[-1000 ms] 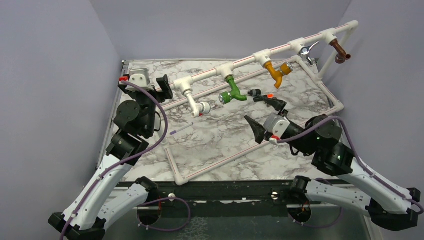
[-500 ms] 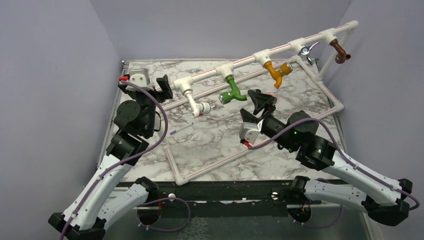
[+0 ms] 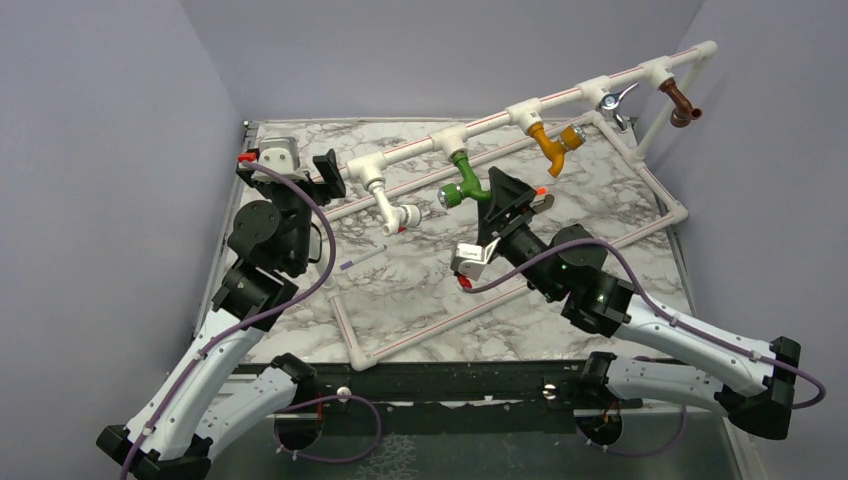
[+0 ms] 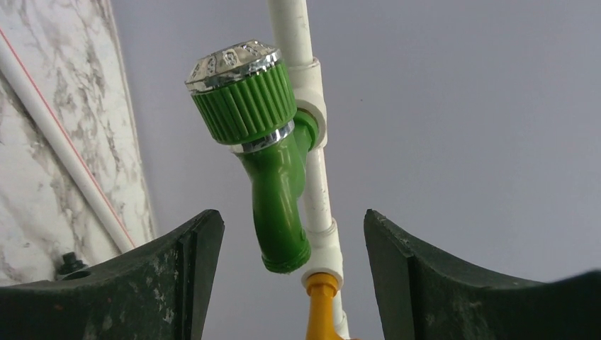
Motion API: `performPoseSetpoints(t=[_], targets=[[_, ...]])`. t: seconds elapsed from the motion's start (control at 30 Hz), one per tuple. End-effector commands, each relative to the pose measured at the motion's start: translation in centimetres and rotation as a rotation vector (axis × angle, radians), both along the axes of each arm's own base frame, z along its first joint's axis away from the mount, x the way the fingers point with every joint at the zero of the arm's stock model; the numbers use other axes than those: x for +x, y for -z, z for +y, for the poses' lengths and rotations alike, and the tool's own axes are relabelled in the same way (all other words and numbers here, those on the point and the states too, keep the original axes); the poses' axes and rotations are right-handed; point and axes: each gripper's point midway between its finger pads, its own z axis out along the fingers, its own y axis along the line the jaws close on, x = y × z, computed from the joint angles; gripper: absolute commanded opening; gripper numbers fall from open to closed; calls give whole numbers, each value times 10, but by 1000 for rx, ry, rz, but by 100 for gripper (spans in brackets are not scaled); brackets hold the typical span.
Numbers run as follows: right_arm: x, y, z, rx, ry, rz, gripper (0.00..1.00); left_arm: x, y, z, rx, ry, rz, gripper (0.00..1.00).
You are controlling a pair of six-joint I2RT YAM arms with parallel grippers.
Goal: Install the water faucets
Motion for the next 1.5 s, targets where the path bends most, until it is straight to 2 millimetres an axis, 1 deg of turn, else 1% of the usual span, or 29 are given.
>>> performPoseSetpoints(t=[0.0, 0.13, 0.33, 0.43, 0.67, 0.7, 0.8, 0.93, 1.0, 1.07, 1.17, 1.33, 1.47], targets=[[2, -15, 1, -65, 65, -143, 76, 5, 34, -15, 71, 57, 102, 84], [3, -15, 7, -83, 74, -183, 75, 6, 34, -15, 72, 56, 105, 84], [6, -8, 16, -109, 82, -191, 68, 6, 34, -16, 72, 59, 105, 84], [8, -5, 21, -122, 87, -190, 67, 6, 34, -16, 72, 60, 105, 84], [10, 4, 26, -121, 85, -174, 55, 5, 33, -16, 68, 63, 101, 84], [11, 4, 26, -116, 85, -170, 53, 5, 33, -16, 67, 64, 102, 84], [11, 4, 27, -84, 82, -162, 39, 5, 33, -17, 68, 67, 102, 84], [12, 3, 26, -25, 86, -135, 23, 5, 34, -17, 69, 66, 104, 84], [12, 0, 25, 34, 80, -121, 12, 5, 33, -16, 68, 66, 102, 84], [10, -6, 25, 144, 61, -93, 1, 5, 33, -16, 69, 65, 103, 84], [7, -13, 23, 323, 24, -40, 1, 5, 33, -16, 68, 64, 102, 84], [6, -19, 22, 607, -26, 84, 0, 5, 33, -16, 68, 65, 103, 84], [5, -28, 20, 847, -72, 198, 0, 5, 34, -17, 69, 65, 104, 84]])
